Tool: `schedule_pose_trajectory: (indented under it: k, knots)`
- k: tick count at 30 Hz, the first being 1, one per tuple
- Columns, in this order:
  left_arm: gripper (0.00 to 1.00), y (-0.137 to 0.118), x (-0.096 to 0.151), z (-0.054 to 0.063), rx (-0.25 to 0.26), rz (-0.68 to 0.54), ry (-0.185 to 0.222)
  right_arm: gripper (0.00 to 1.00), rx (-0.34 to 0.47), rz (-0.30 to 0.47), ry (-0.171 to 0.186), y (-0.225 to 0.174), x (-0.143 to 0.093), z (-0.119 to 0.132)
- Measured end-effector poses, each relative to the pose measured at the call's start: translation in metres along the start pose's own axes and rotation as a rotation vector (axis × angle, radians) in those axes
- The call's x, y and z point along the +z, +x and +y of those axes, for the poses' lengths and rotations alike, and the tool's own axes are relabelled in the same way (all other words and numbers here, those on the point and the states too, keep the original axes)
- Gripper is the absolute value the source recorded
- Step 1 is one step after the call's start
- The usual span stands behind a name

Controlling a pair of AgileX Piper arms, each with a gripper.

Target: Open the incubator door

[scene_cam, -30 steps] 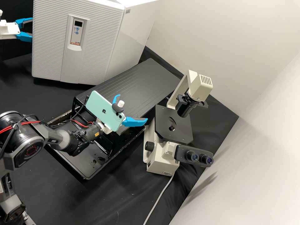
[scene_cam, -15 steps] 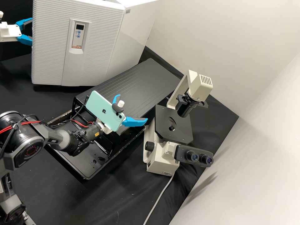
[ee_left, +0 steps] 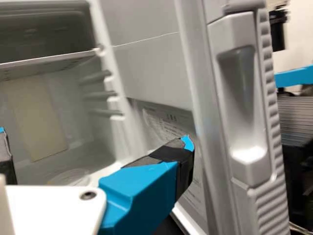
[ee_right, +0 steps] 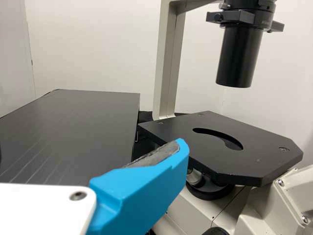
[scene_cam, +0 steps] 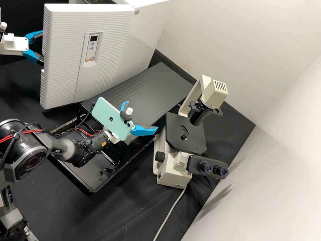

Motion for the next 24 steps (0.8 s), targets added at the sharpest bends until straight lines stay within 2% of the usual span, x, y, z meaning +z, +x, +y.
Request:
schedule_pose_trajectory:
  k: [20,24]
  knots:
    - [1.00,0.0024,0.0031,-0.0002,0.000,-0.012,-0.001,1.00,0.000,0.000,0.000,0.0000,0.0000,0.0000]
    - [1.00,0.0035,0.0040,0.0000,0.012,0.000,0.017,1.00,0.000,0.000,0.000,0.0000,0.0000,0.0000]
